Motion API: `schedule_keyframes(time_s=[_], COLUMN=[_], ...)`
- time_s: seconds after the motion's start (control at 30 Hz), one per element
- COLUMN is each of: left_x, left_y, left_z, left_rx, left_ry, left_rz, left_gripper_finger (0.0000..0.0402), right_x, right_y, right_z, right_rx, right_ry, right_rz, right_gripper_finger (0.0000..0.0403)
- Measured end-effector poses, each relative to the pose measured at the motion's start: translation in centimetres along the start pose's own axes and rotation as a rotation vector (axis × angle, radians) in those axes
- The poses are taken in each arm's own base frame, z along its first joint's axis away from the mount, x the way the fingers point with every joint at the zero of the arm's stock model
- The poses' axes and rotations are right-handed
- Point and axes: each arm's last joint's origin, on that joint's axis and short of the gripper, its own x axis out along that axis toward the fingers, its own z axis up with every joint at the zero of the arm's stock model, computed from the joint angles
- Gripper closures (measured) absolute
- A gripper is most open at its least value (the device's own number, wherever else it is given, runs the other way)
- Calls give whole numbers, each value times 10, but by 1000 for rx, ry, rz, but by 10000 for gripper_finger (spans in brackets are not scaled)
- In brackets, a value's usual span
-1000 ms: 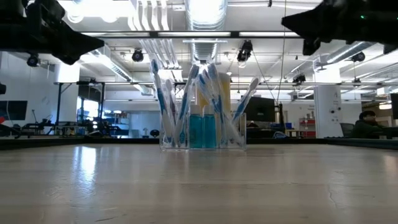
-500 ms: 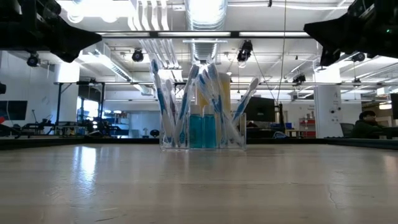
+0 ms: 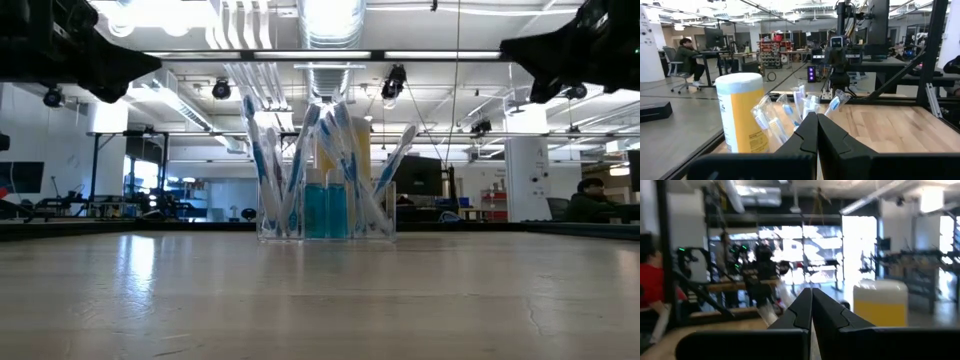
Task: Pick & Place toothbrushing station
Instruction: Return to Home Position
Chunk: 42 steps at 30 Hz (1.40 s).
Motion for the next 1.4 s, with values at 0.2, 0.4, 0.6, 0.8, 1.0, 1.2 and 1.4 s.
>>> schedule_keyframes(time_s=[0.2,0.4,0.6,0.8,1.0,1.2,1.4], left_x=[3,7,10,11,11,11,11], left_y=[0,-1,-1,-1,-1,0,0], left_z=[-12,-36,-42,-43,-43,-43,-43], left_rx=[-3,-7,-7,-15,-33,-28,-29], left_ry=[46,97,61,66,69,73,73], left_rz=[-9,-9,-4,-5,0,28,32], left_gripper_finger=[401,401,401,399,395,388,389], right_x=[-1,-2,-2,-2,-2,-2,-2], right_y=[-2,-3,-3,-3,-3,-3,-3], right_z=[-14,-17,-18,-18,-17,-17,-18], right_rx=[24,45,52,63,75,80,82], right_ry=[138,171,182,181,174,175,176], right_rz=[-72,-79,-81,-82,-82,-83,-83], right_gripper_finger=[395,395,395,394,394,394,394])
